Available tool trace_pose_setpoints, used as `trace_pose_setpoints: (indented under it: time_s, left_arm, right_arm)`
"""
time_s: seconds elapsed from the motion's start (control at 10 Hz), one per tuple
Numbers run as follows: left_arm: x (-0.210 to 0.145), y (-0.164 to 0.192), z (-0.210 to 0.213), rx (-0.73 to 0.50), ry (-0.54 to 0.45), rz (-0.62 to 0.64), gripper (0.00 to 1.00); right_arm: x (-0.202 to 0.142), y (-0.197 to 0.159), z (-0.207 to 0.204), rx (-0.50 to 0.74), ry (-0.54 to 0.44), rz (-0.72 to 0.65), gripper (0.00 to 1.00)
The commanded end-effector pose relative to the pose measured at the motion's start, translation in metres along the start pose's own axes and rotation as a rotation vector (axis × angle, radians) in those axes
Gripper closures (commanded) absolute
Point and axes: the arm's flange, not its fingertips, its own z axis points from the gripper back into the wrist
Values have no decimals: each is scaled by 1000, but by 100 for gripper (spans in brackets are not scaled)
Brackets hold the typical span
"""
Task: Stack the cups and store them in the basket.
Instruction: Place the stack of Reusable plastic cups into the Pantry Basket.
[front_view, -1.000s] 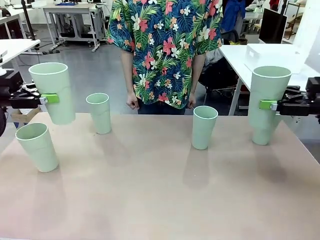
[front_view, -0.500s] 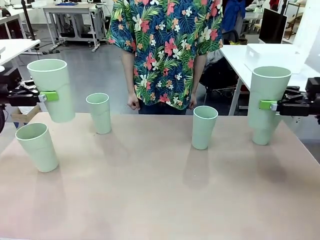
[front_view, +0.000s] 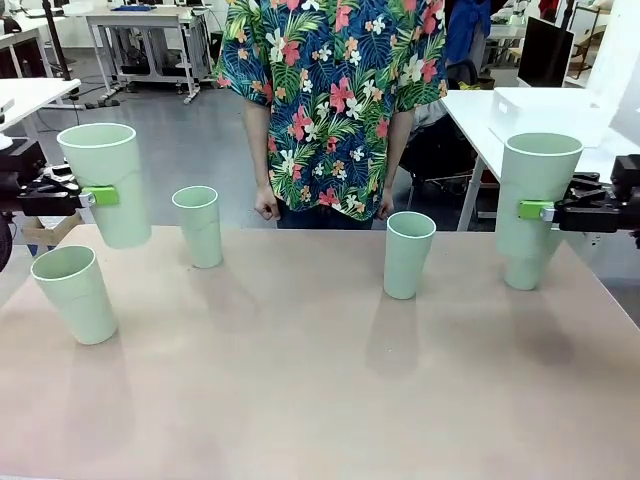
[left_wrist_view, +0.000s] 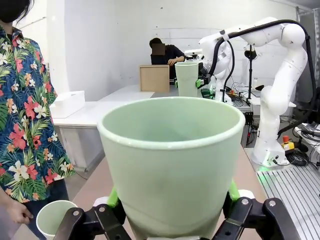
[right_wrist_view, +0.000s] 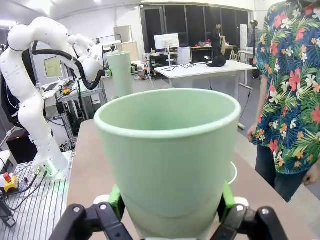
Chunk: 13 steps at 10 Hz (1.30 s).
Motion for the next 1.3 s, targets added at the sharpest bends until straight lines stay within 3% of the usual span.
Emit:
trace_pose_setpoints:
  time_s: [0.0,1.2]
  left_arm:
    - [3,-1,0,-1,0,-9,13]
    - [3,-1,0,-1,0,-9,13]
  right_arm:
    - [1,-1,0,-7,0,1,13]
    - [1,-1,0,-7,0,1,13]
